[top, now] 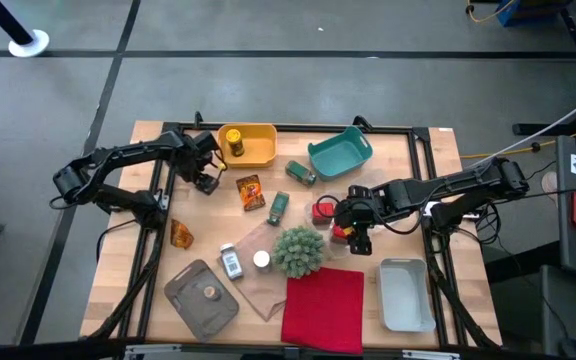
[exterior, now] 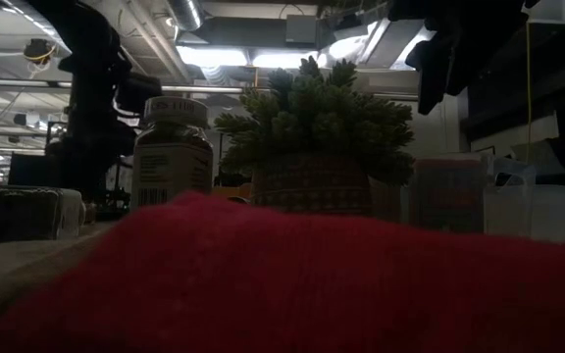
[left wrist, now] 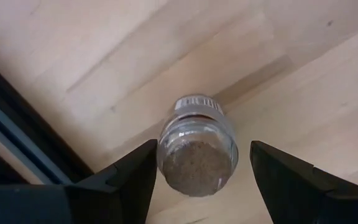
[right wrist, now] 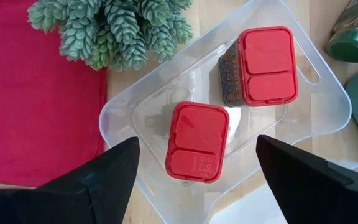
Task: Sort spices by type
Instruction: Put the brown seasoning bottle into the black bin
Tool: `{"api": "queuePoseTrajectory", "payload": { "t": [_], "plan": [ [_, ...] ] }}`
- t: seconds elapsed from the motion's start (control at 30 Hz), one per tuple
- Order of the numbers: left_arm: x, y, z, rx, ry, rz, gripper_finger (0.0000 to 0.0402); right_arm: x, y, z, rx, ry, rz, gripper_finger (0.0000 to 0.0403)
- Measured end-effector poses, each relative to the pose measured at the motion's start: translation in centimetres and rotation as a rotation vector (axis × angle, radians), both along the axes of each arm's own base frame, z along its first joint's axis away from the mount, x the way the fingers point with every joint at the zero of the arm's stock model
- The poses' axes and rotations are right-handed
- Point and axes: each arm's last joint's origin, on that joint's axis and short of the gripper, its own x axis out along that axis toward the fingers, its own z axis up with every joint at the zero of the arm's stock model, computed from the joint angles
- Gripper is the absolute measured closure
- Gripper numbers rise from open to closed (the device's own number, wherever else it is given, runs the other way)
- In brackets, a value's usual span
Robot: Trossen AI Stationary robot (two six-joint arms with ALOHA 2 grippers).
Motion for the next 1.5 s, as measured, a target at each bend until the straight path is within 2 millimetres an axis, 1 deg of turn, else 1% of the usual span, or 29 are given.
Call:
{"api": "queuePoseTrajectory", "payload": {
  "t": [0.23,0.47,0.57,0.77,0.9,1.3,1.5],
  "plan": [
    [0.4,0.4,0.0,0.039,-0.046,0.011,0.0168,0.0,0.0,0.0,0.0,0.0,0.0,0.0079],
    [0.3,0.2,-0.2,0.032,-0.04,0.016,0.0223,0.0,0.0,0.0,0.0,0.001,0.0,0.0079],
    [0.0,0.0,-0.6,0.022,-0.029,0.014,0.0239,0.0,0.0,0.0,0.0,0.001,0.0,0.0079],
    [0.0,0.0,-0.6,0.012,-0.03,0.016,0.0237,0.0,0.0,0.0,0.0,0.002,0.0,0.0079],
    [0.4,0.1,0.0,-0.008,-0.064,0.013,0.0239,0.0,0.0,0.0,0.0,0.002,0.0,0.0079],
    [2.2,1.0,2.9,-0.045,-0.253,-0.042,0.024,0.0,0.0,0.0,0.0,0.002,0.0,0.0079],
    [3.2,0.3,4.3,-0.06,-0.328,-0.109,0.0239,0.0,0.0,0.0,0.0,0.002,0.0,0.0079]
  ]
}}
